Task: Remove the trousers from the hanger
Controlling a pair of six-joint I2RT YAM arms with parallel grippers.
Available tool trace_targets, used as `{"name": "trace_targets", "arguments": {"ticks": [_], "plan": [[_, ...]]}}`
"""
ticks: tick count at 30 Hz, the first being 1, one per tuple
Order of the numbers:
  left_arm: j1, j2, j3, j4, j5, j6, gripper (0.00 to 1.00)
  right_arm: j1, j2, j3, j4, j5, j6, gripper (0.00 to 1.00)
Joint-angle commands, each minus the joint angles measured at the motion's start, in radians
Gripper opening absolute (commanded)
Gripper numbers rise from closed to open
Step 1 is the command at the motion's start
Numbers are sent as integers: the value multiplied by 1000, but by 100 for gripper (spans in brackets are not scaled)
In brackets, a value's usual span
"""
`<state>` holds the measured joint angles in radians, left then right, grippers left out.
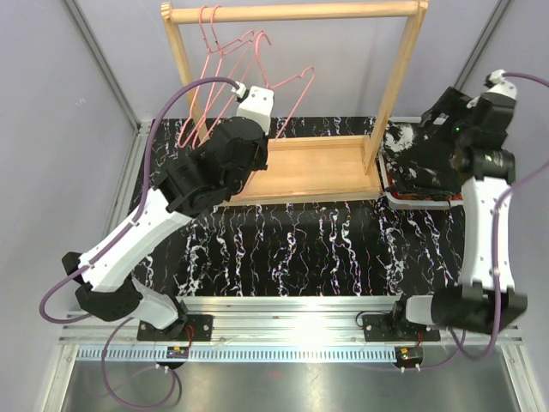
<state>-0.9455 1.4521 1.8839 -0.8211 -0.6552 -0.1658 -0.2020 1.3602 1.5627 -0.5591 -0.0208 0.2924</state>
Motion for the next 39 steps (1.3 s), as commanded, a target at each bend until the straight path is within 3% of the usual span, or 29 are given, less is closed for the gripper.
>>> {"name": "trace_targets", "arguments": {"ticks": [1,9,12,18,24,35,38,39], "plan": [[11,19,78,177,-63,132,0,0,-153,-52,8,-163,25,99],[103,174,271,180,-67,213,0,0,-566,-396,166,-453,136,99],[157,209,299,210,-58,221,0,0,-672,-447,203,-504,157,100],[269,240,233,318,35,232,0,0,-742,-463,205,-582,205,99],[338,295,271,301,94,198,0,0,-763,-610,376,-732,402,99],[341,291,225,226,115,88,0,0,-763,-560,168,-705,239,99],[343,243,198,235,120,63,12,6,-759,-533,111,-671,203,99],[341,229,179,243,124,57,31,13,-760,-529,99,-666,197,99]]}}
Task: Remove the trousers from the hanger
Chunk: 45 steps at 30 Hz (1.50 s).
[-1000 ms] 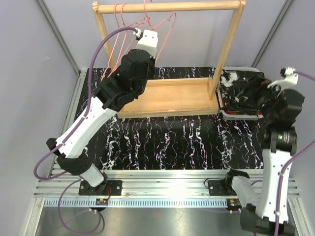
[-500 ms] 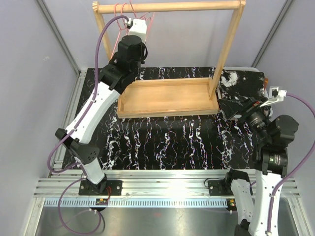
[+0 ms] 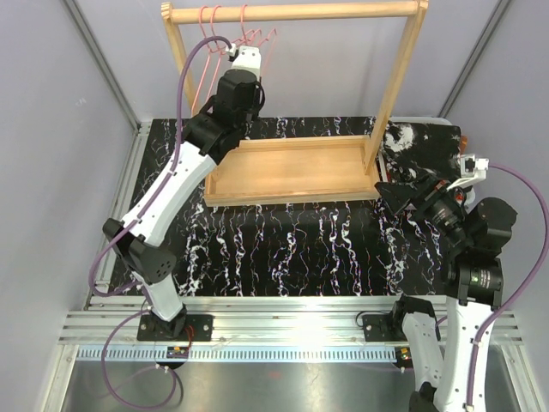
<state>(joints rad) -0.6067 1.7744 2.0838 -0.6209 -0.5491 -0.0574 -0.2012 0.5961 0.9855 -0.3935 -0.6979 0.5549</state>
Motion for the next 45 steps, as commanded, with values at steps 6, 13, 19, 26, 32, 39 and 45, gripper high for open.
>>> {"name": "trace_targets", "arguments": {"ticks": [6,13,19,26,32,39,45], "plan": [[2,-182,-36,-23,49,-88,70,74,45,117,-152,84,-163,99],[2,-436,-262,-57,144,-209,99,333,155,307,-430,571,-374,99],[2,-746,-571,-63,84,-306,99,398,172,354,-524,738,-429,99],[4,-973,-879,-109,-99,-230,99,398,91,341,-568,814,-444,99],[2,-1067,-1045,-161,-118,-257,99,399,38,271,-551,844,-423,99],[13,-1205,-1151,-100,-72,-240,99,399,-11,200,-524,833,-426,99],[73,-1285,-1191,-50,-3,-203,99,404,-47,196,-510,816,-472,99]]}}
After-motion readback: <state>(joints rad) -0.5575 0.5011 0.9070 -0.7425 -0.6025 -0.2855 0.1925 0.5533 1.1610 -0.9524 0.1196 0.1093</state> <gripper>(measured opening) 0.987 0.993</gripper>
